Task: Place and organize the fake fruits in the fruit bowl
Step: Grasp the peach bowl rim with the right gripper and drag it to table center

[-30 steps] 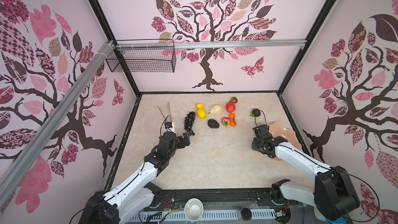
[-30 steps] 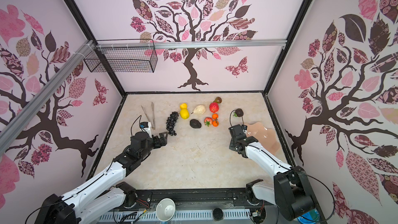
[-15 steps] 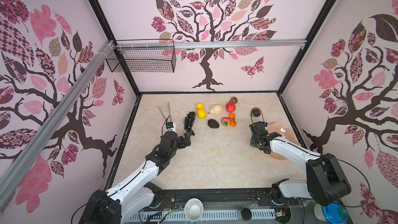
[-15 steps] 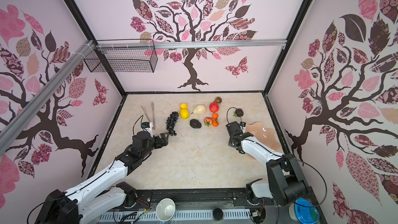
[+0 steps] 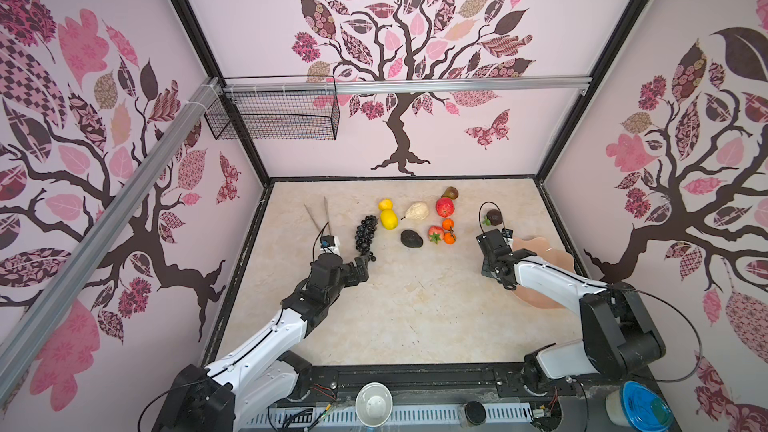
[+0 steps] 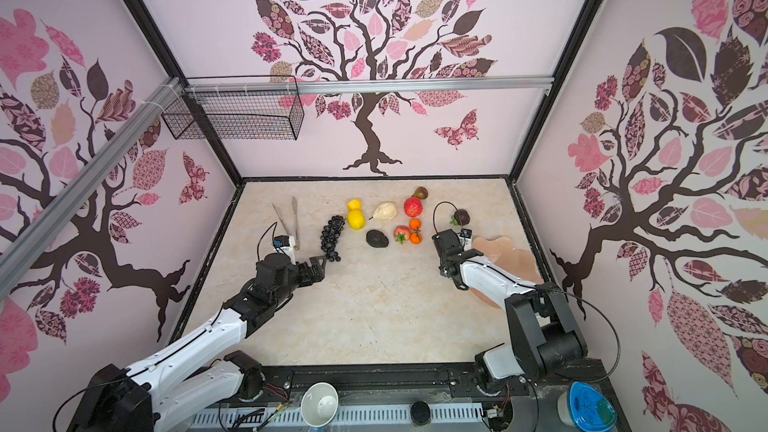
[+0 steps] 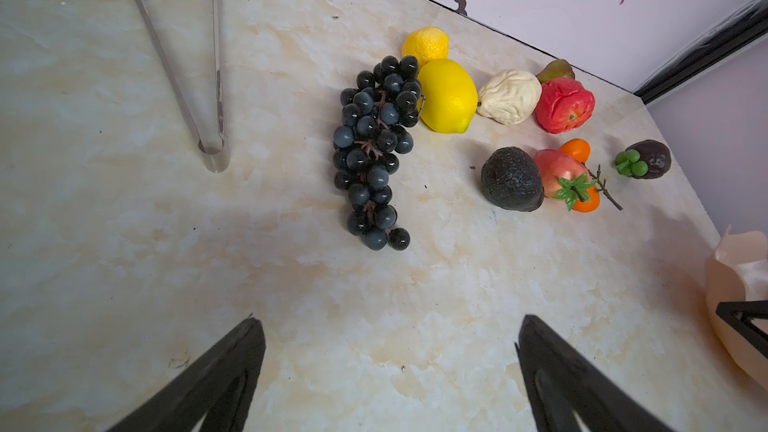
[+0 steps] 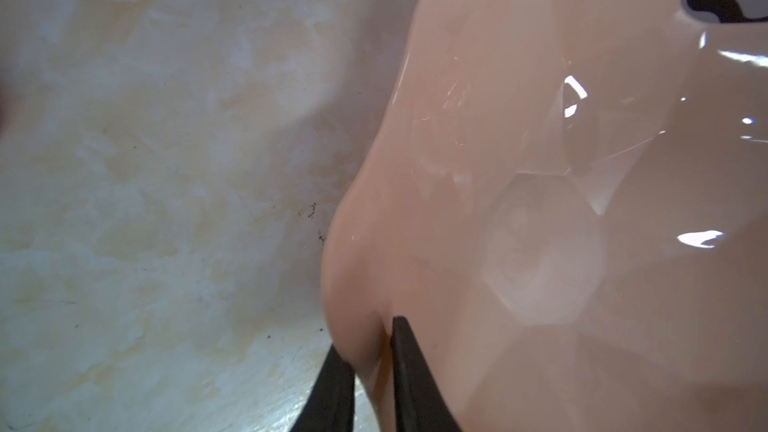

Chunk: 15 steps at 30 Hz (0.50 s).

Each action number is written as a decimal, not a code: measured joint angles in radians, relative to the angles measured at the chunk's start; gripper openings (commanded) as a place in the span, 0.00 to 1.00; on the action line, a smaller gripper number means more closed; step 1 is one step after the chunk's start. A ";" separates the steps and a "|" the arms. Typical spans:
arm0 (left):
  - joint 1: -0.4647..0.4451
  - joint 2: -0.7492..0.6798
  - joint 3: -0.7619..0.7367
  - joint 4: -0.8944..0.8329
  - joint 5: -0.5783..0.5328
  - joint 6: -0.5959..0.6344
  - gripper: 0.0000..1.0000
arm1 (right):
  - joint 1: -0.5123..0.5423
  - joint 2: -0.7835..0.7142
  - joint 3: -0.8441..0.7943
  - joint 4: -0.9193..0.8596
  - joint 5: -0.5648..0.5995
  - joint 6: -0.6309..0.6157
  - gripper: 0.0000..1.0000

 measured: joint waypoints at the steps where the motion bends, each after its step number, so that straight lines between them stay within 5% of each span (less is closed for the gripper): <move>1: 0.000 0.000 0.000 0.000 0.000 0.000 0.98 | 0.001 0.000 0.003 0.000 0.006 -0.005 0.13; 8: 0.000 0.014 0.000 0.006 0.001 -0.001 0.98 | 0.052 0.000 0.011 -0.010 0.044 -0.024 0.11; 15: 0.000 0.032 0.000 0.006 -0.001 0.000 0.98 | 0.276 0.001 0.063 -0.080 0.070 -0.008 0.11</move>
